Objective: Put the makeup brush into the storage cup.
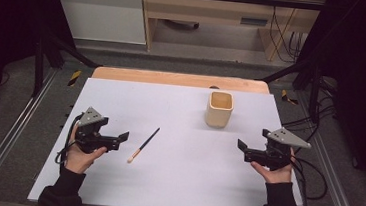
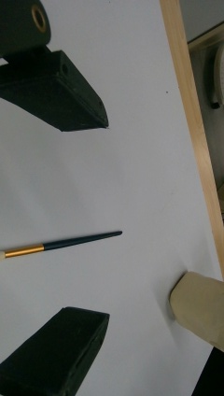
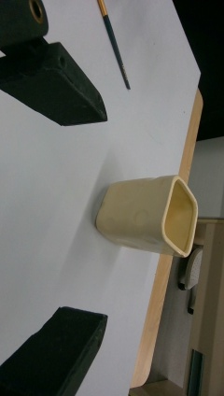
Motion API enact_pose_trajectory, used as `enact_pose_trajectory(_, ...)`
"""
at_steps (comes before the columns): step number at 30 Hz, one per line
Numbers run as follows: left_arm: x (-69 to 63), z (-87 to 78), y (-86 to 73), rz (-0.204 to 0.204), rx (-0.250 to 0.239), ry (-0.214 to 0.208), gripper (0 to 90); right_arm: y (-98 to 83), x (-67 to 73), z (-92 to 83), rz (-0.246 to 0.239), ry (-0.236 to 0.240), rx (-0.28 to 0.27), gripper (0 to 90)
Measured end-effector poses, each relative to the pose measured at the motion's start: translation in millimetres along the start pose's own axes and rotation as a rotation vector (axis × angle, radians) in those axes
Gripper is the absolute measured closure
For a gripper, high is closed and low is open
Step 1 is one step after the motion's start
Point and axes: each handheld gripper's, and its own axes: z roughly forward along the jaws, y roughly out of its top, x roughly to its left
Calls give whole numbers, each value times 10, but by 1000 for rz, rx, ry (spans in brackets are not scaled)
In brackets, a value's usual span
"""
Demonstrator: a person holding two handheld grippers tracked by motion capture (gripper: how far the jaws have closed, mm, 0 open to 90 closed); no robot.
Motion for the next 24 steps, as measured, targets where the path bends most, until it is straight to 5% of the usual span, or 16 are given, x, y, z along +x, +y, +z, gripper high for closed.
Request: enact_pose_trajectory(24,-168,340,87,69,139,-31,74,-25,34,56,0,11,24,49)
